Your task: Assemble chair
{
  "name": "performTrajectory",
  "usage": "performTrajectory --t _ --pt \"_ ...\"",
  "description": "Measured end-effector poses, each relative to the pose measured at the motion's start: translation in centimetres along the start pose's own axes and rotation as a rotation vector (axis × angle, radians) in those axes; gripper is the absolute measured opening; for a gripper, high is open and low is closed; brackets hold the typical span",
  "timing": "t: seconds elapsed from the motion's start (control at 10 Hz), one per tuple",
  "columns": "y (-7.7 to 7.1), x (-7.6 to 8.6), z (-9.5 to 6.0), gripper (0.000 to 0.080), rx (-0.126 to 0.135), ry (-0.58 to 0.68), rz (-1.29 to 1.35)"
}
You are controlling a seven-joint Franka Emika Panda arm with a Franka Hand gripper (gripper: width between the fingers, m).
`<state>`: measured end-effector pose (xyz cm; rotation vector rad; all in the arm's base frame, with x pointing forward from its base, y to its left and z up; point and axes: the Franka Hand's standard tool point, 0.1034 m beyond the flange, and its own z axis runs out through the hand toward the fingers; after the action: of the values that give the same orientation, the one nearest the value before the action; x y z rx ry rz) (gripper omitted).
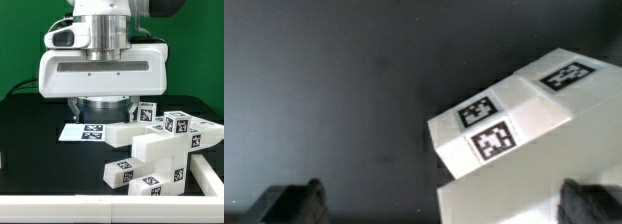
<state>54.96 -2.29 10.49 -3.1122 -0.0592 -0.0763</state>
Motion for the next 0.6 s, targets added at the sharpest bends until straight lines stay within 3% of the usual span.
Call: performTrajectory --t 0.2,0.4,0.6 --pt "-1.0 -0.4 -1.4 0.0648 0.028 -0.048 0.049" --pt "-3.3 -0.2 -2.9 0.0648 0.029 -0.083 0.134" --pt "-5.6 0.0 -3.3 0.0648 0.031 -0.091 0.193"
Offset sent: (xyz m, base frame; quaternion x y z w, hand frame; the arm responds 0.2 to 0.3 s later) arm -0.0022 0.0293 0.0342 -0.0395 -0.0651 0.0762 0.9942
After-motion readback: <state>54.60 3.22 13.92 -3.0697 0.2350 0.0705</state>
